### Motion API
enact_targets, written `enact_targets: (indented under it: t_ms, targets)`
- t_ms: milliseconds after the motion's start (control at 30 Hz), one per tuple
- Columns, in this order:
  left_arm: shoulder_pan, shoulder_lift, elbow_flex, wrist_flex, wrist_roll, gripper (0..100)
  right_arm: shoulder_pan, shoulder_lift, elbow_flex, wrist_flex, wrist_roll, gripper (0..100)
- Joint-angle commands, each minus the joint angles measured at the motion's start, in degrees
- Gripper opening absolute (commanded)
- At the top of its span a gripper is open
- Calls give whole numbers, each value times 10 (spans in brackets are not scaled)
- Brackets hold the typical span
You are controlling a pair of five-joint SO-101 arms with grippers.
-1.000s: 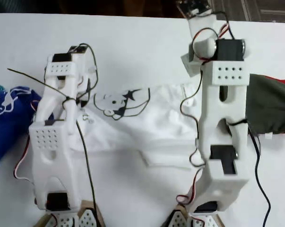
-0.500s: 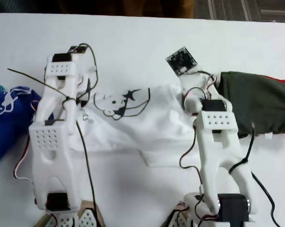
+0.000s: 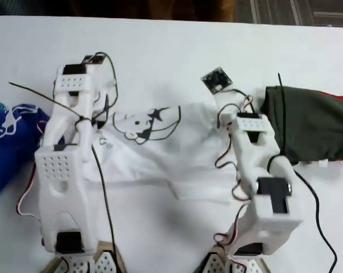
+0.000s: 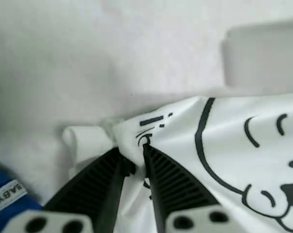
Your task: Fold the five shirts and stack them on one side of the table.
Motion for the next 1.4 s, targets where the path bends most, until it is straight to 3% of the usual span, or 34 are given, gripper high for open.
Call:
enact_targets:
  t_ms: [0, 167, 467, 633, 967, 1367]
  targets:
    - [-15, 0, -4, -19, 3, 27, 24, -1, -25, -1, 29, 18]
    - [-15, 0, -4, -20, 3, 27, 55, -6, -14, -1, 68, 18]
    - [-15, 0, -4, -20, 4, 27, 118, -11, -13, -1, 69, 18]
    - [-15, 0, -4, -20, 4, 27, 128, -60, -13, 56, 69, 18]
    - [-15, 0, -4, -20, 4, 27, 90, -191, -17, 53, 65, 18]
    - [-15, 0, -3, -20, 4, 27, 7, -62, -30, -143, 64, 18]
